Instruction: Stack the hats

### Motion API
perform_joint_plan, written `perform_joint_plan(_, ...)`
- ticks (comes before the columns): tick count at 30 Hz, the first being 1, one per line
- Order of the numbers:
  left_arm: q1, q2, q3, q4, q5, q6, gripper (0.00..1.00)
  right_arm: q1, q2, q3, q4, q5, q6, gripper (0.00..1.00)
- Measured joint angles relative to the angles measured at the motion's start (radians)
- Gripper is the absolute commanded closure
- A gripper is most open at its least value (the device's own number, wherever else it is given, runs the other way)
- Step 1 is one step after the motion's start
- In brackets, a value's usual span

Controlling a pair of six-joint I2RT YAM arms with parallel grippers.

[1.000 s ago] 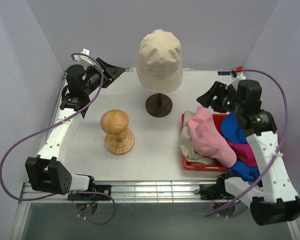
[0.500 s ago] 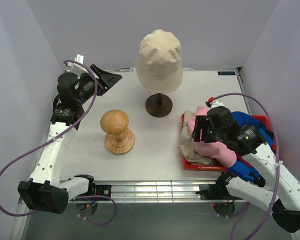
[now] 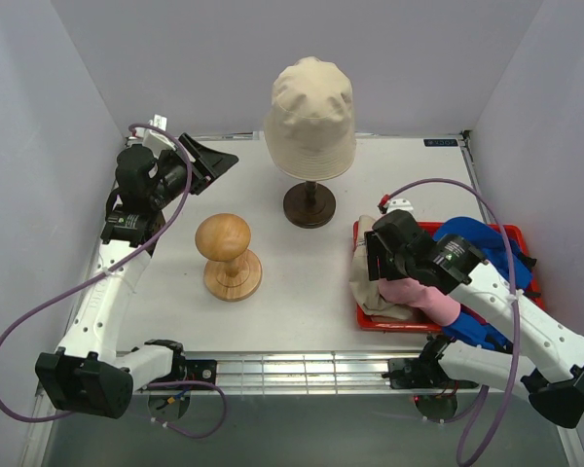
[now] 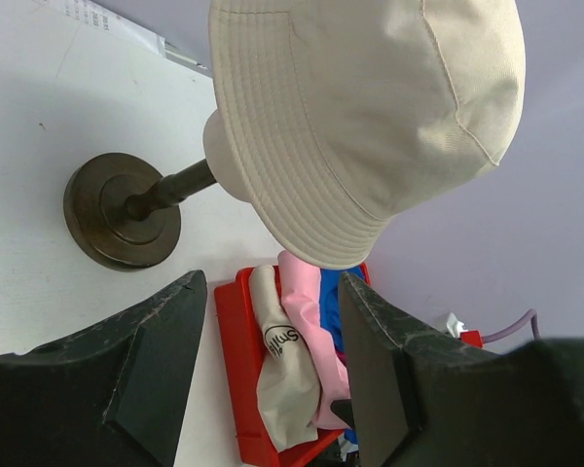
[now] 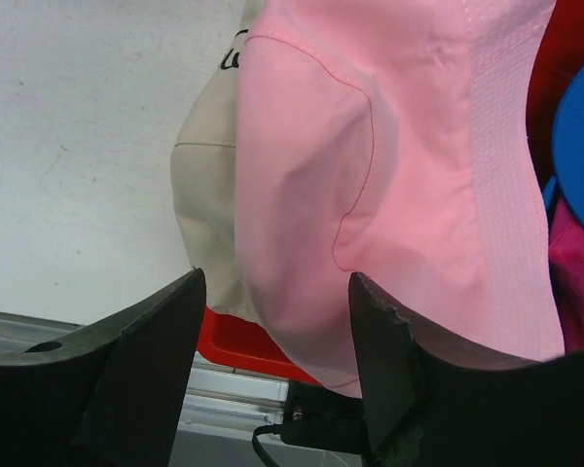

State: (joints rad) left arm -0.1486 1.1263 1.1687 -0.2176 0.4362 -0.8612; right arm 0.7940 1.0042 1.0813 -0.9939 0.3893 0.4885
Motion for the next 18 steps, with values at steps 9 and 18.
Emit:
perform_joint_plan(9,0.0,0.006,0.0,0.0,-0.001,0.0,0.34,0.0,0.055,-0.001,0.0,0.032,-0.032,0.69)
perform_joint_plan(18,-0.006,0.014,0.0,0.0,-0.002,0.001,0.37,0.0,0.057,0.079,-0.064,0.083,-0.053,0.92)
